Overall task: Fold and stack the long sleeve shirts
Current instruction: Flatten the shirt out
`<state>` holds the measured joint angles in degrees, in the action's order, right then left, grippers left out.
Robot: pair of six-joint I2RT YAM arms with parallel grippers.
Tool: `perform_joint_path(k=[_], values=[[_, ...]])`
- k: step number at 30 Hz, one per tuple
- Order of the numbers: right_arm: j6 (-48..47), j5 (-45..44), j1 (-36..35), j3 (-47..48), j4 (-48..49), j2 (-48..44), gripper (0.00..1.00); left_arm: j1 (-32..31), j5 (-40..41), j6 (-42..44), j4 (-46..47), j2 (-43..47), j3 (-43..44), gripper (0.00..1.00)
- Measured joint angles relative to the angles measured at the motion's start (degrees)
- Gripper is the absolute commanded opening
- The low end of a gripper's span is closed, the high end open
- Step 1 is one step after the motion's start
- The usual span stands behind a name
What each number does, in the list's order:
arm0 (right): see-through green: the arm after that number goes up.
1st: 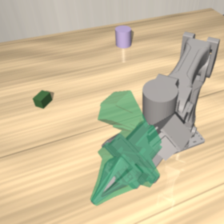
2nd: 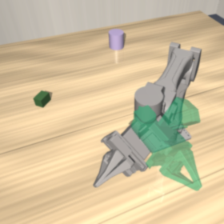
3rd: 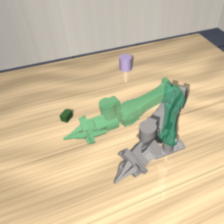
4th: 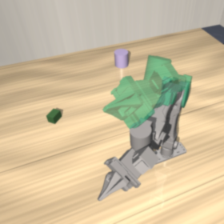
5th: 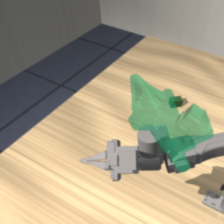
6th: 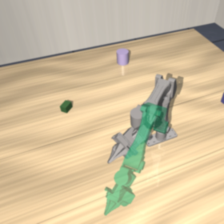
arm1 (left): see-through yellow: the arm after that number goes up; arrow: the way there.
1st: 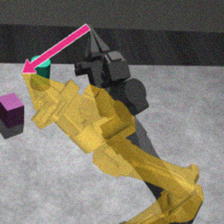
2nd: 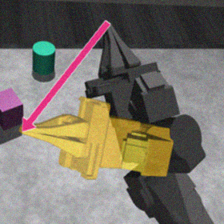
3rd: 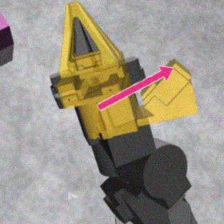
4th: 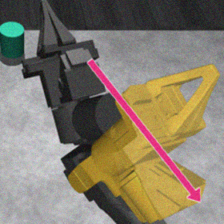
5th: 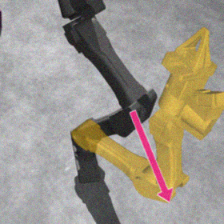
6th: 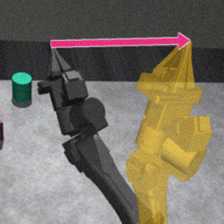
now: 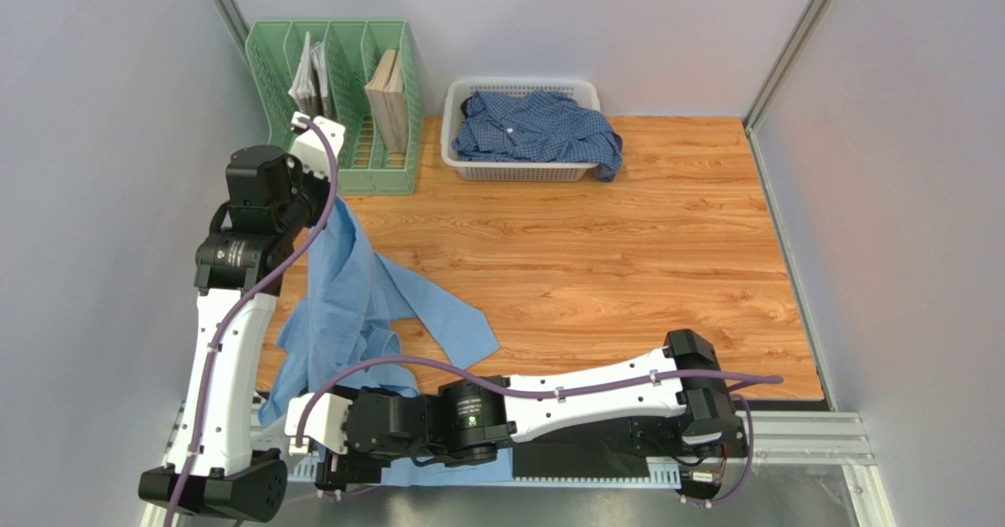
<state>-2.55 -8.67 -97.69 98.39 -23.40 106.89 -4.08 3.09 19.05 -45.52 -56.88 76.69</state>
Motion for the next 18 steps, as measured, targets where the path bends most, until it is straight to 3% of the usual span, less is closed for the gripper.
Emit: perform_joint_path(k=[5, 8, 11, 13, 14, 15, 18], values=[[0.61, -2.43, 0.15, 1.57, 0.59, 0.92, 0.68, 0.00, -0.22, -0.35, 0.00, 0.00, 0.00, 0.00], [1.14, -2.93, 0.24, 1.90, 0.61, 0.92, 0.66, 0.00, -0.22, -0.35, -0.02, 0.00, -0.02, 0.00], [1.99, -3.37, 0.42, 2.19, 0.66, 1.05, 0.54, 0.00, -0.22, -0.37, 0.00, 0.00, -0.02, 0.00], [2.62, -3.48, 0.74, 2.19, 0.85, 1.25, 0.33, 0.00, -0.22, -0.39, 0.00, 0.00, -0.02, 0.00], [2.99, -3.48, 1.07, 2.19, 0.96, 1.38, 0.15, 0.00, -0.24, -0.39, 0.00, 0.00, -0.02, 0.00], [3.52, -3.54, 1.55, 2.16, 1.03, 1.46, 0.03, 0.00, -0.22, -0.39, 0.00, 0.00, -0.02, 0.00], [4.26, -3.63, 3.74, 2.01, 1.07, 1.40, 0.00, 0.00, -0.24, -0.52, -0.02, 0.00, -0.04, 0.00]])
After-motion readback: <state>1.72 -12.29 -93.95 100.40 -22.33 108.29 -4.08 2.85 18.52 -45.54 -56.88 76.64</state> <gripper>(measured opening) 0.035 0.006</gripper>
